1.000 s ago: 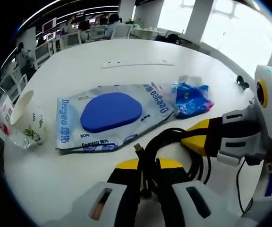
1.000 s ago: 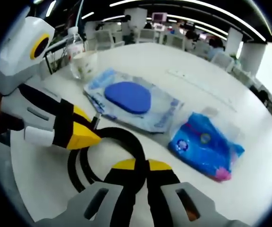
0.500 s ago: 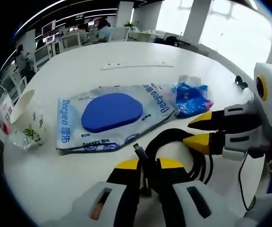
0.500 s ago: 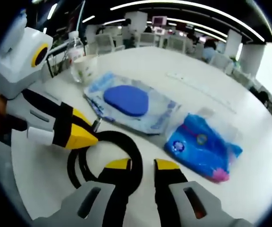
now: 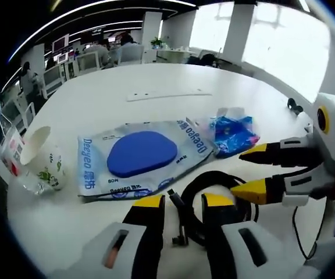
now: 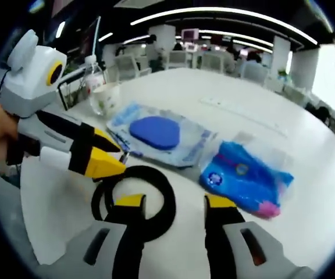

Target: Arrange the tabletop items into an orderly group along one side of the table until the central work area is clear of visible clutter.

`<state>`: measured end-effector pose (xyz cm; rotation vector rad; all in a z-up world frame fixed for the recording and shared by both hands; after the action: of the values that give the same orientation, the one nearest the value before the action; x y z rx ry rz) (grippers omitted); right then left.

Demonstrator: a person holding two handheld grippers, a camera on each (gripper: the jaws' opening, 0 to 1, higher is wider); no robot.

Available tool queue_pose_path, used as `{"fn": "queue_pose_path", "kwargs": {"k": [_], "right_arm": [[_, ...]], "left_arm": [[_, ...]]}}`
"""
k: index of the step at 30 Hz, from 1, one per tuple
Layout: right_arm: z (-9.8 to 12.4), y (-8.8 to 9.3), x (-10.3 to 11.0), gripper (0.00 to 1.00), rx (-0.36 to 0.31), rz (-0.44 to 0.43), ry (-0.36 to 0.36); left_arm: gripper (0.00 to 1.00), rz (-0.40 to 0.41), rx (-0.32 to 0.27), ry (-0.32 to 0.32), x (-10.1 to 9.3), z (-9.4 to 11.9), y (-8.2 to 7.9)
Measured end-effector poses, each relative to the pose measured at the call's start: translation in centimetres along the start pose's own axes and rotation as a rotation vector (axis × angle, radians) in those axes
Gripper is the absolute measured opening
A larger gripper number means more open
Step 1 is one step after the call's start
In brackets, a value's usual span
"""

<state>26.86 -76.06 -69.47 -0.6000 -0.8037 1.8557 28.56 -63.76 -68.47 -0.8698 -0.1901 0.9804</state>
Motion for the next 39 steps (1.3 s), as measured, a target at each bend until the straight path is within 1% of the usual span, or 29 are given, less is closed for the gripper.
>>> {"fn": "queue_pose_path", "kwargs": {"k": [2,4,8,10,15,18,19,21,24,27,29,31,34,37,38,39], "right_arm": [[0.2,0.2,0.0,0.45,0.006,-0.029,-0.016],[0.5,0.4,-0.1,0.49,-0.002,-0.034,-0.025],[1.4,0.5,-0.4,0.49,-0.029,-0.04,-0.022],[1.8,0.8,-0.7,0.49,-0.031,-0.063,-0.015],[2.8,1.1,-0.9,0.5,-0.054,-0.089,-0.007],[3.3,1.2,-0.7,0.56,-0.067,-0.106,-0.013],[3.5,1.2,-0.6,0.58,-0.078,-0.104,-0.009],[4.0,1.3,-0.6,0.58,-0.084,-0.107,-0.006],[4.6,1.4,-0.5,0.59,-0.102,-0.117,-0.002],[5.1,1.7,-0.5,0.63,-0.111,-0.124,0.009],[5.3,1.9,-0.9,0.7,-0.127,-0.133,0.033],[5.6,2.3,-1.2,0.76,-0.129,-0.169,0.048],[6.1,2.7,-1.3,0.79,-0.132,-0.179,0.052],[6.8,3.1,-1.2,0.82,-0.137,-0.194,0.046],[7.0,3.2,-1.1,0.83,-0.138,-0.214,0.044],[7.3,3.3,-1.1,0.84,-0.14,-0.254,0.043]], "left_arm": [[0.28,-0.002,-0.014,0.008,-0.2,0.3,-0.1],[0.29,-0.011,-0.027,0.02,-0.5,0.7,-0.1],[0.35,-0.046,-0.055,0.049,-1.0,1.6,0.1],[0.36,-0.049,-0.062,0.056,-1.0,2.0,0.4],[0.37,-0.019,-0.065,0.045,-1.0,2.8,1.5],[0.38,-0.011,-0.072,0.043,-1.4,3.2,2.0],[0.38,-0.012,-0.073,0.044,-1.5,3.3,2.0],[0.39,-0.013,-0.079,0.047,-1.8,3.7,2.2],[0.41,-0.026,-0.107,0.031,-2.0,4.5,1.9],[0.43,-0.018,-0.128,0.031,-2.3,5.2,1.6],[0.43,0.006,-0.14,0.035,-2.5,5.5,1.6],[0.44,0.002,-0.142,0.038,-2.7,5.7,1.6],[0.45,0.0,-0.148,0.044,-3.1,6.0,1.7],[0.5,-0.005,-0.148,0.034,-3.2,6.3,2.0],[0.51,-0.003,-0.146,0.033,-3.2,6.4,2.1],[0.52,0.002,-0.146,0.035,-3.3,6.6,2.1]]}}
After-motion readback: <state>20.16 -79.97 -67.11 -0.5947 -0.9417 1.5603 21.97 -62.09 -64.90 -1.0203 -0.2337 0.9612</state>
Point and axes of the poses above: the point that each gripper's makers call its tool centre point, and the gripper's own axes: z roughly backward along the fingers, x roughly to its left, y roughly out of its underside, the point moved 4 cm from there along z, roughly backward along the fingers, and after that the axes turned 6 degrees about y, right-handed, at the moved point
